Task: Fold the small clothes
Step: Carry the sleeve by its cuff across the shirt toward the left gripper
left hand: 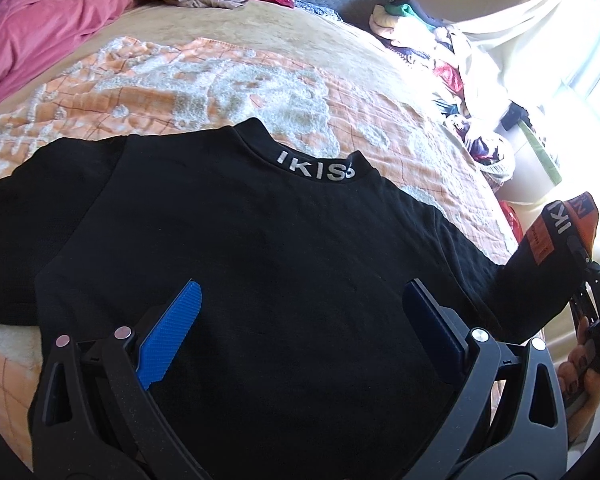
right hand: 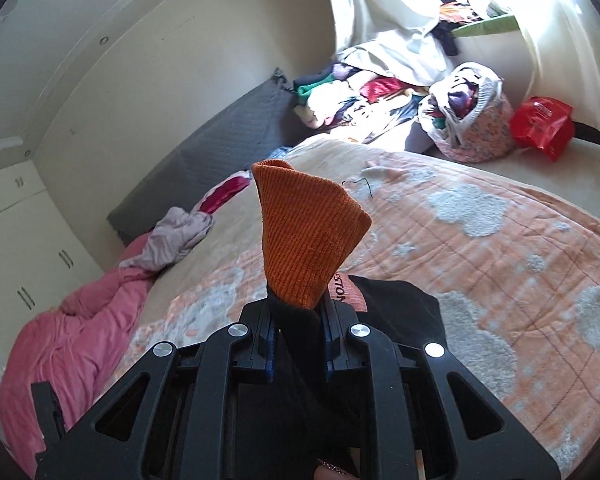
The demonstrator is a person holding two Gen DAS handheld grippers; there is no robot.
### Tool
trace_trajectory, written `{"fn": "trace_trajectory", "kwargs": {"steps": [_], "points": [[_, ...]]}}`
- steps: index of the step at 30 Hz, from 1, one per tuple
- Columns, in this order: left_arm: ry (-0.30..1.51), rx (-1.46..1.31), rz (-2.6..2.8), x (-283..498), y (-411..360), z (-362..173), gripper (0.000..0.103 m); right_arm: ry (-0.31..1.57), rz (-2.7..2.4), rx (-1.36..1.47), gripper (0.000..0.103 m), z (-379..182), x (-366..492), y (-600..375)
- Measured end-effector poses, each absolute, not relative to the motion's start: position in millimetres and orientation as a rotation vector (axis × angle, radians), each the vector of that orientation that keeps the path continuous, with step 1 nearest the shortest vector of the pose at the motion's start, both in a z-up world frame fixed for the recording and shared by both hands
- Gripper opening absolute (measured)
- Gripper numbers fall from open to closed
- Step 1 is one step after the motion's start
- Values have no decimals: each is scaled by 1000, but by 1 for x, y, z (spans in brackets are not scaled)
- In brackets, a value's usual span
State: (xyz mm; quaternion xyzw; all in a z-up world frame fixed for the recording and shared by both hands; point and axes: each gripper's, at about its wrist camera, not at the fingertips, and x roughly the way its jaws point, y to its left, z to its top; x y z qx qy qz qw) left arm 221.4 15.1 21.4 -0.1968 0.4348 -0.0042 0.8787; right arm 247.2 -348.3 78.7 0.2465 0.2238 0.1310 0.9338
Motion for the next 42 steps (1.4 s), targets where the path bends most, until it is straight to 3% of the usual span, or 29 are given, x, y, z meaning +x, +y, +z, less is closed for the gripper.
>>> {"fn": "trace_trajectory", "kwargs": {"steps": [17,21,24,25,32,35,37,38,42], "points": [[909,-583,-49,221,47,16,95,621,471,331,18,51,254,-243],[912,-622,-84,222,44,12,95,676,500,319,23,42,256,-233],[923,-623,-87,225,40,9,95,699,542,354,41,40,258,-233],[925,-627,-93,226,40,7,95,702,556,365,43,40,258,-233],[953,-649,-170,234,22,-2,92,691,503,344,43,47,257,-243],[995,-631,-224,241,1,-11,71,702,456,347,43,47,260,-253],[1026,-634,-256,246,-11,-19,48,701,431,349,43,48,261,-260],[1038,-643,-268,247,-14,-23,42,703,419,354,43,48,262,-264],[1073,-630,-276,253,-32,-35,39,698,397,387,43,51,264,-279]]}}
